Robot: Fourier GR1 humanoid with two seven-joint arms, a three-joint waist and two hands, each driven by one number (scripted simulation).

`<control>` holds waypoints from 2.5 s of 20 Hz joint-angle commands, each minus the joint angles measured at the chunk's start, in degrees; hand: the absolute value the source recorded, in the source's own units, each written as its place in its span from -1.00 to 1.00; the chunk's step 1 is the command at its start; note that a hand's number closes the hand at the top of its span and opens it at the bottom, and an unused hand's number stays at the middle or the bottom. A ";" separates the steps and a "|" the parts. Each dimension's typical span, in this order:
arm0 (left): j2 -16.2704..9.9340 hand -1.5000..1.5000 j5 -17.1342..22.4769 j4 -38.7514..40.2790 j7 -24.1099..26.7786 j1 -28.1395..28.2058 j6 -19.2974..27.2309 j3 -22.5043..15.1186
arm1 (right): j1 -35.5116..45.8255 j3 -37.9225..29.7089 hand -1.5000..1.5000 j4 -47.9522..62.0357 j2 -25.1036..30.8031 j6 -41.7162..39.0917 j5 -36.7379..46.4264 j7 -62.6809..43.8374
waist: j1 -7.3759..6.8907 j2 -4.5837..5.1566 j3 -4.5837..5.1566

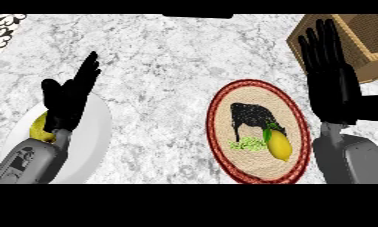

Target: Pick the lemon from the placemat and place it in the basket

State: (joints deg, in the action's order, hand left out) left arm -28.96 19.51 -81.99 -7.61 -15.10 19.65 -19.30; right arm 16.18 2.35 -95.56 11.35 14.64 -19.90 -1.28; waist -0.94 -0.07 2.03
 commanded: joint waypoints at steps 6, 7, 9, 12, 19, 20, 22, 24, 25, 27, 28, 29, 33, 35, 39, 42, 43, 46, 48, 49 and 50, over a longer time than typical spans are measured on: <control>3.98 0.00 3.65 7.36 -3.71 9.78 -1.50 -2.43 | 7.58 14.80 1.00 -1.38 3.14 -26.95 -7.54 -1.89 | -3.86 1.29 -2.01; 4.25 0.00 3.22 6.33 -3.96 9.84 -2.57 -4.17 | 9.86 20.84 1.00 -4.74 6.32 -32.14 -2.18 -0.31 | -5.69 0.67 -1.80; 4.78 0.00 3.57 6.80 -3.99 11.49 -2.25 -4.12 | 4.22 26.82 1.00 -5.07 3.69 -37.13 -4.72 1.46 | -2.65 0.49 -2.11; 3.38 0.00 3.91 8.02 -2.23 14.83 -2.42 -2.16 | -0.50 34.46 -1.00 -8.82 4.45 -33.70 9.18 5.59 | 0.13 -0.24 -2.01; 1.81 0.00 5.03 7.06 -1.88 17.00 -3.67 -0.19 | 7.01 28.72 -1.00 -16.67 17.69 -27.64 29.82 -3.50 | 2.31 -1.12 -1.77; 2.06 0.00 5.25 7.12 -1.94 16.90 -3.45 0.13 | 7.88 26.58 -1.00 -15.77 21.59 -28.77 32.28 -2.69 | 2.48 -0.85 -1.83; 2.61 0.00 5.13 5.52 -0.70 19.48 -3.35 -0.42 | 10.06 24.23 -1.00 -19.97 24.42 -30.09 32.66 -7.39 | 2.02 -0.99 -1.81; 2.57 0.00 4.97 5.59 -0.89 18.14 -3.45 0.01 | 13.80 20.99 -1.00 -21.34 28.97 -34.82 31.50 -9.47 | 2.01 -0.63 -1.83; 1.09 0.00 5.17 4.57 -1.98 19.37 -4.53 -0.27 | 14.40 20.80 -1.00 -22.49 31.19 -37.12 31.36 -11.11 | 1.83 -0.77 -1.85; 2.69 0.00 4.05 4.78 -0.77 19.76 -3.02 -0.78 | 17.48 17.29 -1.00 -24.07 34.18 -41.95 26.82 -13.01 | 1.68 -0.55 -1.86; 2.73 0.00 4.21 6.03 -0.68 18.89 -4.13 -0.72 | 18.55 15.44 -1.00 -22.98 35.64 -43.88 25.05 -12.52 | 1.75 -0.24 -1.86; 1.90 0.00 5.02 4.46 -1.76 19.18 -4.22 0.10 | 19.68 14.86 -1.00 -22.63 37.82 -46.81 23.75 -12.91 | 1.31 -0.31 -1.88; 1.35 0.00 5.08 5.99 -1.20 18.64 -5.35 1.02 | 23.27 12.78 -1.00 -21.96 44.82 -57.60 15.74 -15.21 | 1.88 -0.31 -1.75; 2.03 0.00 4.07 3.11 -1.29 20.21 -3.58 0.11 | 24.32 13.30 -1.00 -21.37 47.31 -61.52 14.04 -17.33 | 1.13 -0.42 -1.81; 0.35 0.00 4.77 3.70 -2.42 19.33 -5.81 1.43 | 26.55 11.39 -1.00 -18.73 51.18 -67.92 11.82 -15.43 | 0.70 -0.01 -1.92; 3.19 0.00 3.15 4.56 -2.98 18.20 -3.36 0.13 | 27.25 7.36 -1.00 -18.46 54.75 -72.13 8.09 -13.53 | 1.63 -0.09 -1.97; 0.90 0.00 4.49 2.03 -0.57 22.91 -6.22 1.04 | 25.95 8.01 -1.00 -17.20 55.10 -72.93 9.63 -12.97 | 0.53 -0.09 -2.01; 4.09 0.00 2.23 5.74 -0.84 19.65 -4.25 -0.41 | 28.59 7.42 -1.00 -15.30 54.47 -73.53 7.55 -13.08 | 0.83 0.15 -1.90; 1.83 0.00 4.17 3.68 -3.54 18.30 -5.50 2.40 | 24.13 8.17 -1.00 -18.10 52.64 -71.94 10.45 -12.57 | 1.10 0.05 -2.04; 1.73 0.00 4.23 5.59 0.69 21.38 -7.86 2.42 | 23.92 8.52 -1.00 -18.24 51.94 -70.86 9.71 -13.63 | 0.92 0.05 -1.97; 1.79 0.00 3.31 4.63 -2.18 19.17 -6.78 1.56 | 24.85 11.38 -1.00 -18.42 49.13 -69.18 10.42 -16.04 | 0.53 0.16 -1.95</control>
State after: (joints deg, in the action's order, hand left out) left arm -26.99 23.20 -81.61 -6.13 1.05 13.55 -16.09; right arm 41.40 11.72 -113.30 63.37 -55.19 -9.70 -14.80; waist 0.06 -0.54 -0.51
